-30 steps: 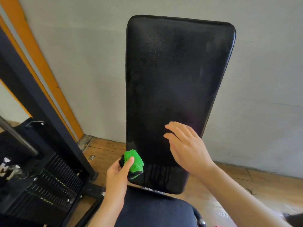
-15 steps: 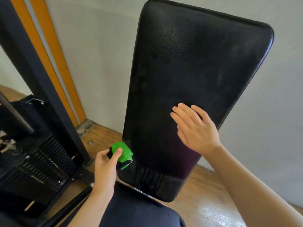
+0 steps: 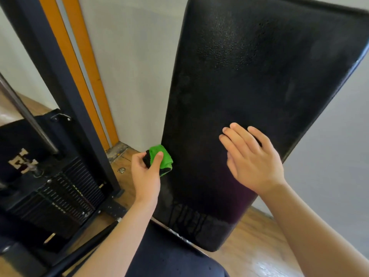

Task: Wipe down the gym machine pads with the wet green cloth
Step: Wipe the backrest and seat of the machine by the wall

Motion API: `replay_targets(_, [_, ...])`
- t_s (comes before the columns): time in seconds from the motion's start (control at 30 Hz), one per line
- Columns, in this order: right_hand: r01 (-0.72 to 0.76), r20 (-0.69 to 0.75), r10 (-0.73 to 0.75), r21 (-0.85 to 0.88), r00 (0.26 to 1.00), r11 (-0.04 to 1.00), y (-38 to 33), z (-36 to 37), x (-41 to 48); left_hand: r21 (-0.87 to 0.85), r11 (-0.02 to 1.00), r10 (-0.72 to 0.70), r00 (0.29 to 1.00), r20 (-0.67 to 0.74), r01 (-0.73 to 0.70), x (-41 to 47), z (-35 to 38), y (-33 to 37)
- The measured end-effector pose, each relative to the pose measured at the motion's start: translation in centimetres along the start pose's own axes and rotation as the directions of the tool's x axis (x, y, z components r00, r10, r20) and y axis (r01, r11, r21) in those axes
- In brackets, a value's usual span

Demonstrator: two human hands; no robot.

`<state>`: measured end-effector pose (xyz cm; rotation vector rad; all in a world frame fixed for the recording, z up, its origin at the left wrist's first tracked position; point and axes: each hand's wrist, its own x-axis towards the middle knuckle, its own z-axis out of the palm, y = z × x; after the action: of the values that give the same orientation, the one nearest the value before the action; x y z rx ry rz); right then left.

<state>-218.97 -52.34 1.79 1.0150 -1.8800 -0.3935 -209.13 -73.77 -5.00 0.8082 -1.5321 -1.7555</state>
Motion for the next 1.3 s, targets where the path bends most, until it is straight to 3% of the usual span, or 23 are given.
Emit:
replay_targets(0.13, [-0.006, -0.004, 0.006, -0.014, 1.0, 1.0, -0.1, 0.0, 0.0, 0.158, 0.98, 0.115, 0.991, 0.064, -0.124, -0.1, -0.4, -1.6])
replay_targets(0.27, [-0.007, -0.026, 0.006, -0.008, 1.0, 1.0, -0.1, 0.2, 0.0, 0.197, 0.968, 0.147, 0.988, 0.056, -0.155, -0.9, -0.6, -3.1])
replay_targets(0.53, [-0.025, -0.049, 0.025, -0.004, 0.998, 1.0, -0.3, 0.2, 0.0, 0.195, 0.974, 0.104, 0.993, 0.053, -0.113, -1.4, -0.9, -5.1])
replay_targets(0.77, [-0.024, -0.057, 0.023, -0.018, 0.998, 1.0, -0.4, 0.2, 0.0, 0.338, 0.941, -0.017, 1.0, 0.023, 0.008, -1.6, -4.0, -9.4])
replay_targets(0.93, [-0.027, -0.072, 0.026, -0.016, 0.997, 1.0, -0.3, 0.2, -0.1, 0.164, 0.986, 0.034, 0.999, -0.033, -0.028, -0.4, -3.5, -6.3])
replay_targets(1.07, [-0.035, -0.07, 0.034, -0.01, 0.997, 0.999, -0.4, 0.3, -0.2, -0.003, 0.999, 0.039, 0.999, 0.005, -0.039, 2.1, -1.4, -3.2])
replay_targets(1.3, [-0.039, -0.09, 0.038, -0.014, 0.995, 0.999, -0.4, 0.3, -0.2, 0.071, 0.992, -0.104, 0.994, 0.037, 0.101, 2.3, -2.5, -6.2])
